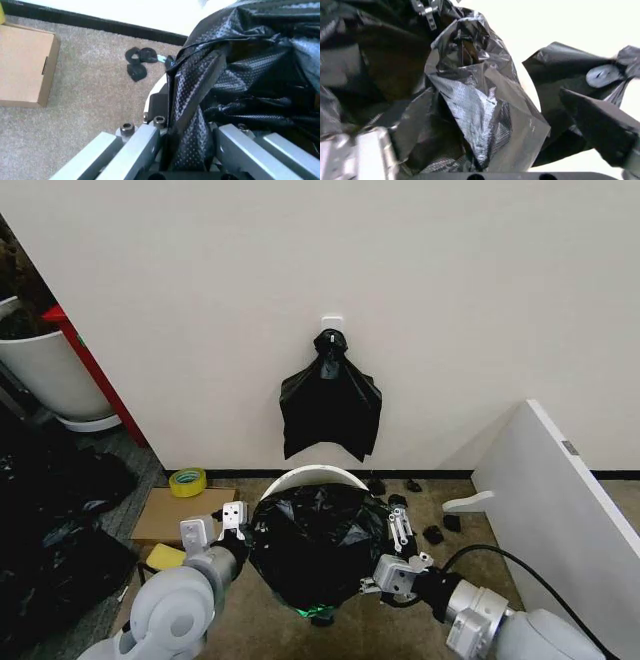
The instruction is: Place the garbage bag over the trash bin.
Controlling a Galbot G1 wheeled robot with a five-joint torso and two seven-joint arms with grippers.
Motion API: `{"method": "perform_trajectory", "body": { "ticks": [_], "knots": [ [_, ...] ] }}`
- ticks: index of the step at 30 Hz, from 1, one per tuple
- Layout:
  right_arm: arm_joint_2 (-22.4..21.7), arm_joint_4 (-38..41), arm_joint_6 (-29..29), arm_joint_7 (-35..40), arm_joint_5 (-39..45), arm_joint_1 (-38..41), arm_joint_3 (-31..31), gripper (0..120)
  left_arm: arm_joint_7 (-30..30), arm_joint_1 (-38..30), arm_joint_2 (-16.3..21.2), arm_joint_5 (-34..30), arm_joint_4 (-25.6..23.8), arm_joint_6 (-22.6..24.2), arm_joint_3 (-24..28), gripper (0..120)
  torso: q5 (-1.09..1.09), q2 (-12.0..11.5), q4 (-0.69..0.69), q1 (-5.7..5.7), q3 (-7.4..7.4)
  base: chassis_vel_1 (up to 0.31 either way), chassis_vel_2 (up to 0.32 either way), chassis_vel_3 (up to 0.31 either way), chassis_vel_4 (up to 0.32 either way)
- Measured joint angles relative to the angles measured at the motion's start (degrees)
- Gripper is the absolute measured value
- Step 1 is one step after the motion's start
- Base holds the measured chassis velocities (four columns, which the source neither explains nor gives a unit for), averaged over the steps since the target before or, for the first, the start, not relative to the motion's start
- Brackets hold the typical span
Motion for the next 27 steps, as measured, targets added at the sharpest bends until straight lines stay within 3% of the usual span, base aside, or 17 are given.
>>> {"method": "perform_trajectory", "body": {
  "ticks": [5,7,12,14,18,24,27],
  "knots": [
    [0.2,-0.1,1.0,-1.7,-6.1,0.5,0.0,65,-0.1,0.0,-0.2,0.0,-0.3,0.1,0.1,1,0.0,0.0,0.0,0.0,0.0,0.0,0.0,0.0,0.0],
    [0.1,-0.1,1.0,-2.4,-6.6,0.5,0.0,63,-0.1,0.1,-0.2,0.0,-0.4,0.1,0.1,1,0.0,0.0,0.0,0.0,0.0,0.0,0.0,0.0,0.0],
    [-0.2,0.2,2.6,-4.4,-10.0,0.6,-0.3,39,-0.1,0.4,-0.4,-0.2,-0.9,0.3,0.1,1,0.0,0.0,0.0,0.0,0.0,0.0,0.0,0.0,0.0],
    [-0.1,0.2,3.0,-4.4,-10.5,0.6,-0.4,38,-0.1,0.4,-0.4,-0.2,-1.0,0.4,0.1,1,0.0,0.0,0.0,0.0,0.0,0.0,0.0,0.0,0.0],
    [0.3,-0.2,4.9,-4.1,-12.7,0.7,-0.6,21,0.2,0.6,-0.4,-0.3,-1.4,1.0,0.1,1,0.0,0.0,0.0,0.0,0.0,0.0,0.0,0.0,0.0],
    [-0.1,-0.7,5.6,-3.3,-9.2,0.7,-0.4,0,1.0,0.6,0.2,0.1,-1.6,1.7,0.1,1,0.0,0.0,0.0,0.0,0.0,0.0,0.0,0.0,0.0],
    [-0.9,0.2,6.2,-3.4,-2.2,0.9,-0.2,0,3.2,1.0,0.6,3.2,-1.6,2.1,0.3,1,0.0,0.0,0.0,0.0,0.0,0.0,0.0,0.0,0.0]
  ]
}}
